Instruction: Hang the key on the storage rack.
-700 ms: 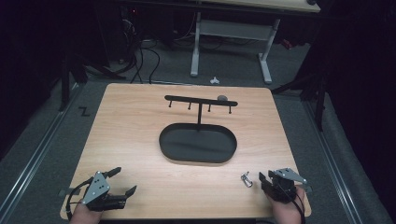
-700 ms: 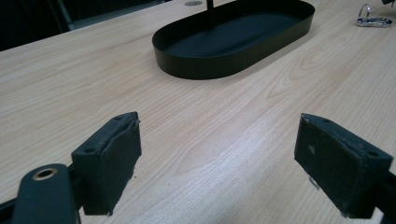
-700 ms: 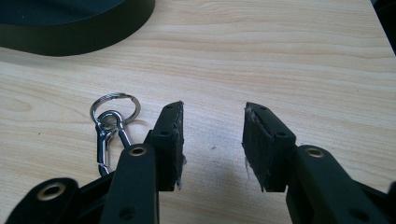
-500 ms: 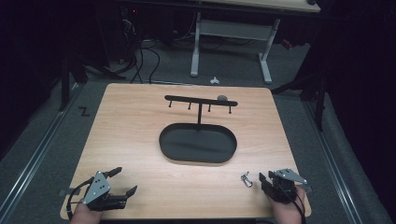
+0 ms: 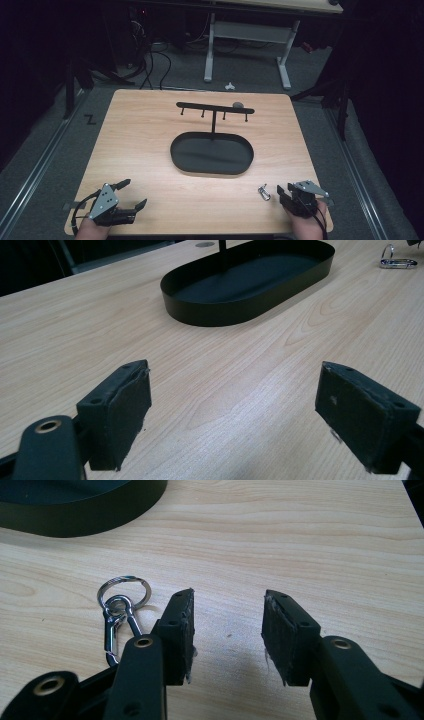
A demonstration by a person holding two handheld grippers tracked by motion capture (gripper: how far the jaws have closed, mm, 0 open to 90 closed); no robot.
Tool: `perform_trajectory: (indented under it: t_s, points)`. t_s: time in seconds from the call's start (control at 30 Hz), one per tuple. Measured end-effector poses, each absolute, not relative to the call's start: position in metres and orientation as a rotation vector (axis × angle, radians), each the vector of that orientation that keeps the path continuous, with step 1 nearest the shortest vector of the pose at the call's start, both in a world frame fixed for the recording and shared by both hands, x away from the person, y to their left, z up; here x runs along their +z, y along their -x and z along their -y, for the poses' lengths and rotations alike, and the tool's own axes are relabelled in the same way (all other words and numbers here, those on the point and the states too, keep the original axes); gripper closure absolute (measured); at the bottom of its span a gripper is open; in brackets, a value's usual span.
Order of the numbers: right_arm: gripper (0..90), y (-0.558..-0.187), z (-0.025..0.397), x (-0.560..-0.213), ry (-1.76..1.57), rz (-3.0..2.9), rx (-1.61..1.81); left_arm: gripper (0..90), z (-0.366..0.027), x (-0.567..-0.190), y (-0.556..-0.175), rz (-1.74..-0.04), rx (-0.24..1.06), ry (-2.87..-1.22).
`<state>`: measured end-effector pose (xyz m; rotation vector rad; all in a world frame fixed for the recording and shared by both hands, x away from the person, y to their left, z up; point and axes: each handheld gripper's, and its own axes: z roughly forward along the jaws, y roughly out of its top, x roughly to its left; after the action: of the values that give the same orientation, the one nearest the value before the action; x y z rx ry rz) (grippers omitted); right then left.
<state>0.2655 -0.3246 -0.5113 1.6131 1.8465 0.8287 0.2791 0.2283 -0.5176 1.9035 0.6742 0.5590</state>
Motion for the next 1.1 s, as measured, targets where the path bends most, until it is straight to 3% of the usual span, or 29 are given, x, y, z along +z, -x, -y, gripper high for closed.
perform_trajectory:
  t_s: [0.37,1.1]
  points:
    - [61.2,-0.267,0.320,-0.510,-1.595,-1.874,0.776,15.2,-0.228,-0.517,-0.279,-0.673,0.558,-1.901]
    - [58.0,-0.283,0.315,-0.495,-1.583,-2.060,0.646,15.2,-0.228,-0.517,-0.278,-0.665,0.553,-1.906]
